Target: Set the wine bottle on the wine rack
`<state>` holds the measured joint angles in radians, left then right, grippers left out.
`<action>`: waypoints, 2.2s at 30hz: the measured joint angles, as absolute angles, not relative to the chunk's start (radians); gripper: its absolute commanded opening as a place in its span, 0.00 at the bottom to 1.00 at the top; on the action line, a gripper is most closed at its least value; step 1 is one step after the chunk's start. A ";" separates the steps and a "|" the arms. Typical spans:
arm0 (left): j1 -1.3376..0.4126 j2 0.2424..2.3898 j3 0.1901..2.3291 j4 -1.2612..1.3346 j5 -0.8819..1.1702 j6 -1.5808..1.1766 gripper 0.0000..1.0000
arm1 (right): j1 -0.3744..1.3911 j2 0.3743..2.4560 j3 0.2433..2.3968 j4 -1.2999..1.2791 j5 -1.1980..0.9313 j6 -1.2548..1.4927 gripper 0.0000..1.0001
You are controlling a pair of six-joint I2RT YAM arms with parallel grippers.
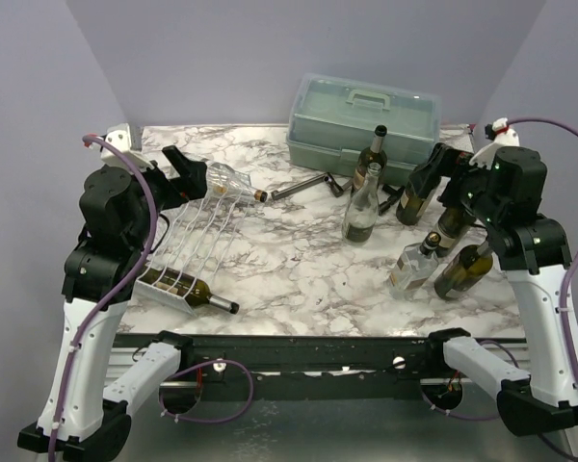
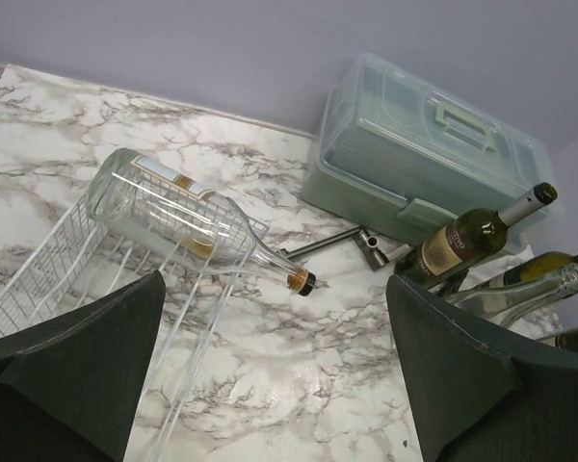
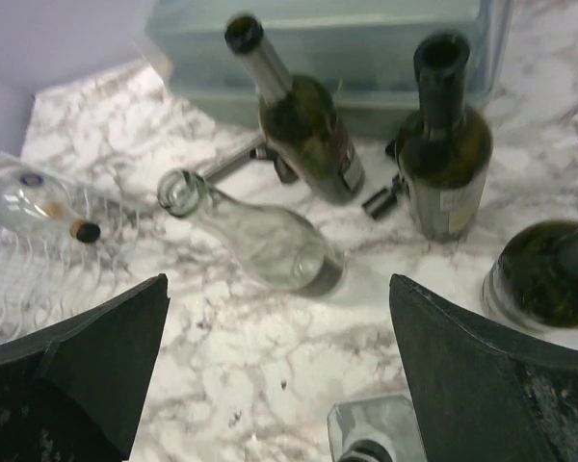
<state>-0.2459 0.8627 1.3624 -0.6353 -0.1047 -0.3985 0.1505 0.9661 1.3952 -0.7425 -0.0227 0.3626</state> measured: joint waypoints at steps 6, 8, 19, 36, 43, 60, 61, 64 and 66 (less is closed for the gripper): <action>-0.246 0.864 1.336 -0.640 -0.101 -0.395 0.99 | 0.163 0.978 1.381 -0.910 -0.040 0.346 1.00; -0.246 0.875 1.333 -0.640 -0.099 -0.396 0.99 | 0.183 0.971 1.381 -0.952 -0.008 0.343 1.00; -0.246 0.945 1.312 -0.641 -0.006 -0.398 0.99 | 0.292 0.989 1.381 -1.122 0.102 0.341 0.85; -0.246 1.166 1.452 -0.593 0.179 -0.389 0.99 | 0.307 0.975 1.274 -1.200 0.116 0.377 0.59; -0.246 1.164 1.369 -0.517 0.214 -0.389 0.99 | 0.307 0.983 1.262 -1.203 0.120 0.383 0.42; -0.239 1.032 1.204 -0.432 0.147 -0.334 0.99 | 0.308 1.061 1.302 -1.184 0.088 0.375 0.01; -0.236 1.017 1.197 -0.427 0.134 -0.331 0.99 | 0.308 1.063 1.300 -1.174 0.057 0.387 0.01; -0.230 0.996 1.187 -0.414 0.105 -0.324 0.99 | 0.308 1.067 1.272 -1.127 -0.061 0.449 0.01; -0.228 0.994 1.182 -0.406 0.094 -0.321 0.99 | 0.310 1.066 1.244 -1.087 -0.127 0.500 0.01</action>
